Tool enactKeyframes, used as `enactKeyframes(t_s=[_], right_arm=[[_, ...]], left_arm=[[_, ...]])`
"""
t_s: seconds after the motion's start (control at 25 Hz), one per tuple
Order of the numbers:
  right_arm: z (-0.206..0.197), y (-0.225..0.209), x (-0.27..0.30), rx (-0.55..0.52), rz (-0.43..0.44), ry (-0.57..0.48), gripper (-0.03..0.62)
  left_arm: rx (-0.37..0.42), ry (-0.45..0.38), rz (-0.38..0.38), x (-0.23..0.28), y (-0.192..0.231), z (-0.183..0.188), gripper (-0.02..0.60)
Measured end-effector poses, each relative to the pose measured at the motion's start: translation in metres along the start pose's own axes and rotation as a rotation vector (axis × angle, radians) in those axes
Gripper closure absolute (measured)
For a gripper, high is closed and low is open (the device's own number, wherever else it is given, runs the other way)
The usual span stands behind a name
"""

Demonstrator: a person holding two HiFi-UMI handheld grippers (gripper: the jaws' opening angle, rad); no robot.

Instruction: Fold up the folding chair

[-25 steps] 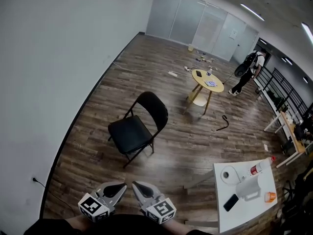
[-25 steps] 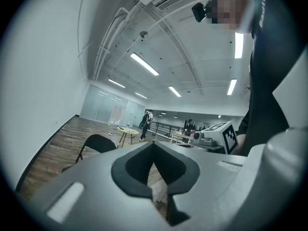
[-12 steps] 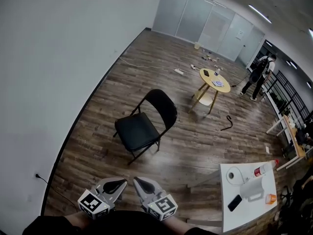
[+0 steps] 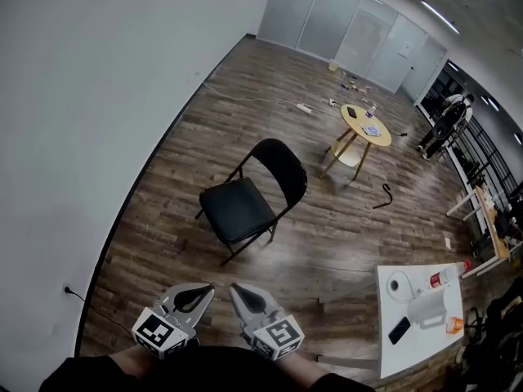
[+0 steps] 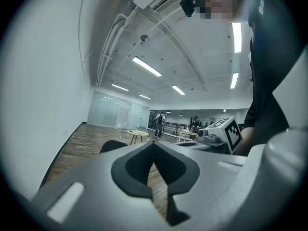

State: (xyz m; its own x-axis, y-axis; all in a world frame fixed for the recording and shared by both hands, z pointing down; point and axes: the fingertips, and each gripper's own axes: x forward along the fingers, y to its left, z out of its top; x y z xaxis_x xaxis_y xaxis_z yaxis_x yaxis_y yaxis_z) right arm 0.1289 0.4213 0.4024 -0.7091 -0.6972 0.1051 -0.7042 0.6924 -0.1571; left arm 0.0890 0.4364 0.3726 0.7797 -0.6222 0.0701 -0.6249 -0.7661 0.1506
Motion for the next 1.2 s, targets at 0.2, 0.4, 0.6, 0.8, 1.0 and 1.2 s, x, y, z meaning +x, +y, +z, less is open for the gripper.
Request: enactKeyframes(t_s=[0.2,0.4,0.6,0.8,1.0,1.2], right_arm=[[0.013,-0.004,0.008,-0.015,-0.043,-0.013,0.595],[0.025,-0.01,0.015,-0.042,-0.071,-0.013,0.582],[0.03,-0.021,0.017,-0.053,-0.056,-0.023,0.58],[0.037,-0.046,0.018,-0.058,-0.045,-0.027,0.581],[0.034,-0.079,0.012,-0.03,-0.019,-0.014,0.576],[0.024,-0.126,-0.001,0.017,-0.02,0.003,0.572]], left_arm=[[-0.014,-0.003,0.005,-0.004,0.018,0.012,0.586],[0.009,-0.022,-0.001,-0.001,0.035,0.019,0.586],[0.015,-0.007,0.004,0.009,0.04,0.021,0.584],[0.003,0.014,0.025,0.027,0.046,0.02,0.584],[-0.019,0.059,0.046,0.05,0.045,0.007,0.581],[-0.039,0.093,0.068,0.079,0.047,-0.003,0.571]])
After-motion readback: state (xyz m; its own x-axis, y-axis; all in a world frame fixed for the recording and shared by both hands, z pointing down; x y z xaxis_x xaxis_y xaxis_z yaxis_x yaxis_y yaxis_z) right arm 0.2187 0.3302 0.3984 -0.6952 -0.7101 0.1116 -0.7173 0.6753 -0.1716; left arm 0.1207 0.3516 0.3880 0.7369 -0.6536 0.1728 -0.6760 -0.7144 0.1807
